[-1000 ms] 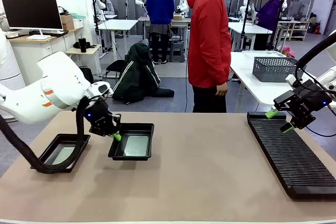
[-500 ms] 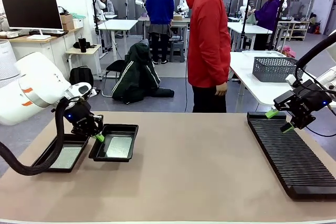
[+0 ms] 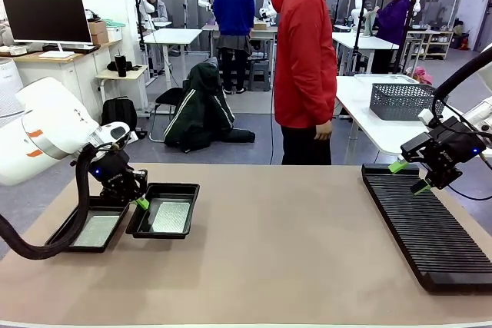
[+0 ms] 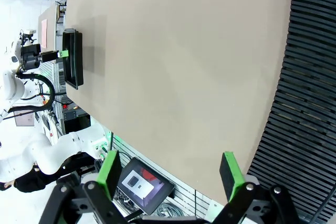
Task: Inspect and transfer BCBs to ESD trays.
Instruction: Pick up the ESD tray and place it on the left side of the table.
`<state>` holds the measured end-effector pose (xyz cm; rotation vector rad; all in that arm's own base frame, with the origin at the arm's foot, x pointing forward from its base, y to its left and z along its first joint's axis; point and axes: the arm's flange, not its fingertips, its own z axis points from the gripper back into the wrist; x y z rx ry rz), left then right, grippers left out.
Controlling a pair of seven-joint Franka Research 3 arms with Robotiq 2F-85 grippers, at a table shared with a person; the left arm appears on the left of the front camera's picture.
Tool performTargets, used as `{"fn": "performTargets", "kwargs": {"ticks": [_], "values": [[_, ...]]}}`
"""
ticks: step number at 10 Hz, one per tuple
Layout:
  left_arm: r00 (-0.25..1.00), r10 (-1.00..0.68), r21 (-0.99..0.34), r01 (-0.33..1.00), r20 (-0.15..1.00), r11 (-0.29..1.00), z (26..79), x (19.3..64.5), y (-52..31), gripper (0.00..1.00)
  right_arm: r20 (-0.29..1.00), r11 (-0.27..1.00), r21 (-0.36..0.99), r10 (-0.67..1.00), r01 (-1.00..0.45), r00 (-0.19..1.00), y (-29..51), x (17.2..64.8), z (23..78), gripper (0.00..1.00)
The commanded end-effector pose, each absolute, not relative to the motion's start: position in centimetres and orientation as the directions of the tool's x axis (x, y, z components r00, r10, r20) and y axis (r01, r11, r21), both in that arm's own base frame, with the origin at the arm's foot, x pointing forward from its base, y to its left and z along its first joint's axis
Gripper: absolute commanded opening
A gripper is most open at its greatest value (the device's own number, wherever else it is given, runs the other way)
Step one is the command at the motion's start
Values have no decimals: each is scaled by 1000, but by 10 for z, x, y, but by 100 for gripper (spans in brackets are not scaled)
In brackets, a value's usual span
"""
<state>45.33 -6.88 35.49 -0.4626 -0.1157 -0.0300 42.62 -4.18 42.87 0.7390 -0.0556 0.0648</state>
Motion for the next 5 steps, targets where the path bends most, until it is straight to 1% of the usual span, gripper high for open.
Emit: {"fn": "performTargets", "kwargs": {"ticks": [1,5], "values": [[991,-19,-437,77,135,896,350,450,-63,3,70,739,670,26,-66,997,-40,425,429,100],[992,13,-368,34,126,929,331,455,-69,3,70,739,670,26,-66,997,-40,425,429,100]]}}
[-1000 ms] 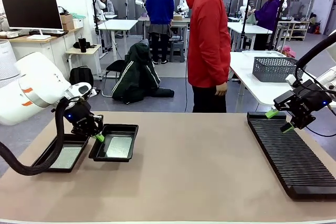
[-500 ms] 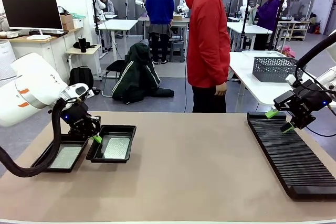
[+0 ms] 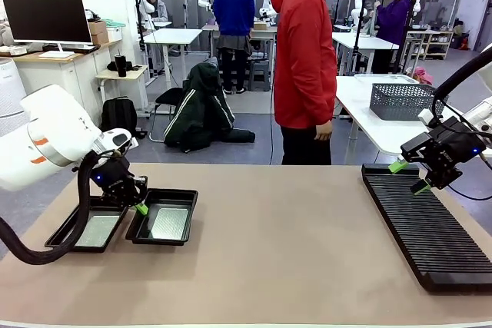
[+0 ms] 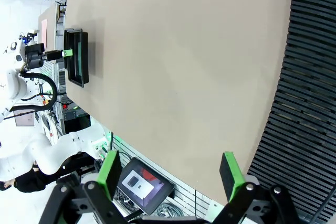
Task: Inspect and transfer BCBs to ESD trays.
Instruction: Pick up the ESD tray and place it on the left side of the table.
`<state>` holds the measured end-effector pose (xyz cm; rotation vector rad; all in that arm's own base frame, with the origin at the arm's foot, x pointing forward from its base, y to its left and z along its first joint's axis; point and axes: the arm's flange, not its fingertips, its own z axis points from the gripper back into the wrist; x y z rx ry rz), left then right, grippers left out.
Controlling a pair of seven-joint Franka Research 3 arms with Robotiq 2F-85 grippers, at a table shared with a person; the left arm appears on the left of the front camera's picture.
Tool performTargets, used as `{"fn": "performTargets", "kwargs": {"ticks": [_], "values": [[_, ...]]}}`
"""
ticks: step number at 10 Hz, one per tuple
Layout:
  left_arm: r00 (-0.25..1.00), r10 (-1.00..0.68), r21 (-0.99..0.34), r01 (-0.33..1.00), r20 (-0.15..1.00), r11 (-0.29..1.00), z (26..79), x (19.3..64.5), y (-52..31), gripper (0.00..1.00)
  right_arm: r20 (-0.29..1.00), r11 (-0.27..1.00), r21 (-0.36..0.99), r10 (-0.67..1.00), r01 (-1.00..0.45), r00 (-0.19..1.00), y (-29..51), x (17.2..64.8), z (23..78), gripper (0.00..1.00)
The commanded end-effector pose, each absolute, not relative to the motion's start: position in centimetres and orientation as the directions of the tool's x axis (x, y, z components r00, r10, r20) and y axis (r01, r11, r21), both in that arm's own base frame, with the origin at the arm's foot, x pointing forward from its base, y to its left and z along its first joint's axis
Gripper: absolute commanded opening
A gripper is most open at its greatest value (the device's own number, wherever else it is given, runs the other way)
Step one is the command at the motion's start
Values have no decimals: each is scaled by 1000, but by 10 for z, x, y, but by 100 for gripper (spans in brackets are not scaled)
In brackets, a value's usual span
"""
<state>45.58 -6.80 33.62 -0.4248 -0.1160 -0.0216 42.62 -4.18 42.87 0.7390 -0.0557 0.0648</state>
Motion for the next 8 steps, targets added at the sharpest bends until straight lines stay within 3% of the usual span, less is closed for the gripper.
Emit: {"fn": "performTargets", "kwargs": {"ticks": [1,8], "values": [[993,15,-350,28,120,936,326,459,-70,3,70,739,670,26,-66,997,-40,425,429,100],[994,27,-272,4,108,962,311,471,-73,3,70,739,670,26,-66,997,-40,425,429,100]]}}
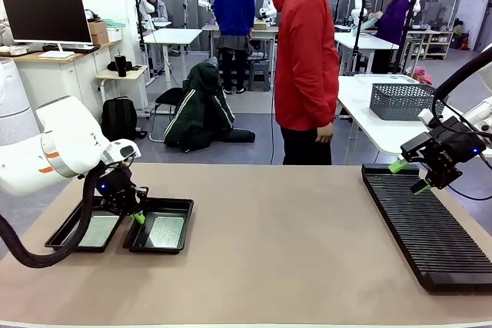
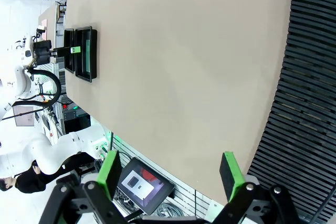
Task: Inspect and transfer BCBs to ESD trays.
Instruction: Pick up the ESD tray and place it on the left side of the table.
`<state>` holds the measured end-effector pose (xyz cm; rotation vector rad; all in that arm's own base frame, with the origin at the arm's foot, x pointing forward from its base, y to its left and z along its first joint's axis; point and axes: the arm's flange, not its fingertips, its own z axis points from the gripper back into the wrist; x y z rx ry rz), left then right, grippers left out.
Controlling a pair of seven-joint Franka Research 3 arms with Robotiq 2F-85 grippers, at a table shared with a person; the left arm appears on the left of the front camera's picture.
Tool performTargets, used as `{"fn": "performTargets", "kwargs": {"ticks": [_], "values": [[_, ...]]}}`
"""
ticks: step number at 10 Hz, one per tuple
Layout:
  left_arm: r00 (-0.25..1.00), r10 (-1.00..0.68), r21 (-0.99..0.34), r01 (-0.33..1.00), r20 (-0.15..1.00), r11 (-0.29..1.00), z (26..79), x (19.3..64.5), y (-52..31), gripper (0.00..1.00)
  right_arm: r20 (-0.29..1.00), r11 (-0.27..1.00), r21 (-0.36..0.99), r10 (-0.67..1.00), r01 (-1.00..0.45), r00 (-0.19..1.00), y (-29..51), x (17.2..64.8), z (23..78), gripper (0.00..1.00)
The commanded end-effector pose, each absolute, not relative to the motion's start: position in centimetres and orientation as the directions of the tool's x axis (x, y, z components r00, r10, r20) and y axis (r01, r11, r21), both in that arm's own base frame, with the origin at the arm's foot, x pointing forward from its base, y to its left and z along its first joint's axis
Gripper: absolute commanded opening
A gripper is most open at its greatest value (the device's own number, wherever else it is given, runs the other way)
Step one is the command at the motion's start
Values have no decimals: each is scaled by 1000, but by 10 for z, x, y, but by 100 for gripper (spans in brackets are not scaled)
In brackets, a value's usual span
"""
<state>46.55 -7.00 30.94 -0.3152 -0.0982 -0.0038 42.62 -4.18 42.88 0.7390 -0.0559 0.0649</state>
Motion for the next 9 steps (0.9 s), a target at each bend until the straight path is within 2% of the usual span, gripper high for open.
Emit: {"fn": "performTargets", "kwargs": {"ticks": [1,4,5,9], "values": [[993,35,-248,-6,112,969,311,472,-76,3,70,739,670,26,-66,997,-40,425,429,100],[994,35,-209,-12,108,978,311,472,-83,3,70,739,670,26,-66,997,-40,425,429,100],[994,29,-254,-2,104,967,309,468,-77,3,70,739,670,26,-66,997,-40,425,429,100],[995,23,-237,2,102,972,311,467,-81,3,70,739,670,26,-66,997,-40,425,429,100]]}}
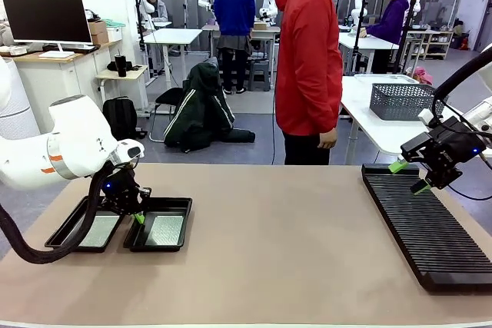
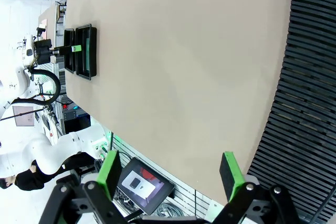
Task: Inspect and transfer BCBs to ESD trays.
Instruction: Pick up the ESD tray and place it on the left side of the table.
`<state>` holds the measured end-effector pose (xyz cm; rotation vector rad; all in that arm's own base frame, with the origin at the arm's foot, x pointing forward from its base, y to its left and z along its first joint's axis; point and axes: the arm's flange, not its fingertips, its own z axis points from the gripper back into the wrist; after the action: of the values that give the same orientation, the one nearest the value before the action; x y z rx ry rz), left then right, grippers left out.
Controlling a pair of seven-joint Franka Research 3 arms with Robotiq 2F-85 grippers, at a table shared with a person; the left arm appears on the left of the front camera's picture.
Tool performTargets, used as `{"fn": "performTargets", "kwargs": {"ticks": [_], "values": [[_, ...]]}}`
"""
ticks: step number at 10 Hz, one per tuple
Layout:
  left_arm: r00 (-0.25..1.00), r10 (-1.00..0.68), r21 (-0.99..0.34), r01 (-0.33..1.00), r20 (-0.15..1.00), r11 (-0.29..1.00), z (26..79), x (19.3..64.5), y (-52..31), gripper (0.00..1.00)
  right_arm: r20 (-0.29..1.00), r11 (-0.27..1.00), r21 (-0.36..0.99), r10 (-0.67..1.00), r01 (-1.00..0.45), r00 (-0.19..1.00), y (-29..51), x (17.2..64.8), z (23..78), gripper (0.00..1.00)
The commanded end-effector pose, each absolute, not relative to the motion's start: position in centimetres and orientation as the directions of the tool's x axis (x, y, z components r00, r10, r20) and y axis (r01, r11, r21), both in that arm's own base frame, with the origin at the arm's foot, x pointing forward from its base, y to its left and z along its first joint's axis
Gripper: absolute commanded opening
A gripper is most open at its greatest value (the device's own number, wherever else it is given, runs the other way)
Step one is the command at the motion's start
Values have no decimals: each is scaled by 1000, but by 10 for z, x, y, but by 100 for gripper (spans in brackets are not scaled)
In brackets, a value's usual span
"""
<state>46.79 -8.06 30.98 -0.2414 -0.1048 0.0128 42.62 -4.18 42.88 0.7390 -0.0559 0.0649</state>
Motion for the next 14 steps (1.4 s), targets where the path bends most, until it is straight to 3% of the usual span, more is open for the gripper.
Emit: {"fn": "performTargets", "kwargs": {"ticks": [1,4,7,8,9,10,11,12,14], "values": [[994,27,-222,-3,103,975,312,467,-83,6,70,739,670,26,-66,997,-40,425,429,100],[994,28,-185,-8,104,983,318,464,-87,10,70,739,670,26,-66,997,-40,425,429,100],[995,30,-155,-14,98,988,320,462,-90,22,70,739,670,26,-66,997,-40,425,429,100],[995,33,-142,-19,97,990,322,461,-92,20,70,739,670,26,-66,997,-40,425,429,100],[994,34,-126,-21,102,992,325,460,-94,28,70,739,670,26,-66,997,-40,425,429,100],[993,40,-102,-29,108,994,328,459,-97,26,70,739,670,26,-66,997,-40,425,429,100],[993,41,-75,-33,110,997,332,458,-100,34,70,739,670,26,-66,997,-40,425,429,100],[994,42,-48,-38,104,998,336,457,-103,32,70,739,670,26,-66,997,-40,425,429,100],[995,37,-17,-36,90,999,350,453,-107,43,70,739,670,26,-66,997,-40,425,429,100]]}}
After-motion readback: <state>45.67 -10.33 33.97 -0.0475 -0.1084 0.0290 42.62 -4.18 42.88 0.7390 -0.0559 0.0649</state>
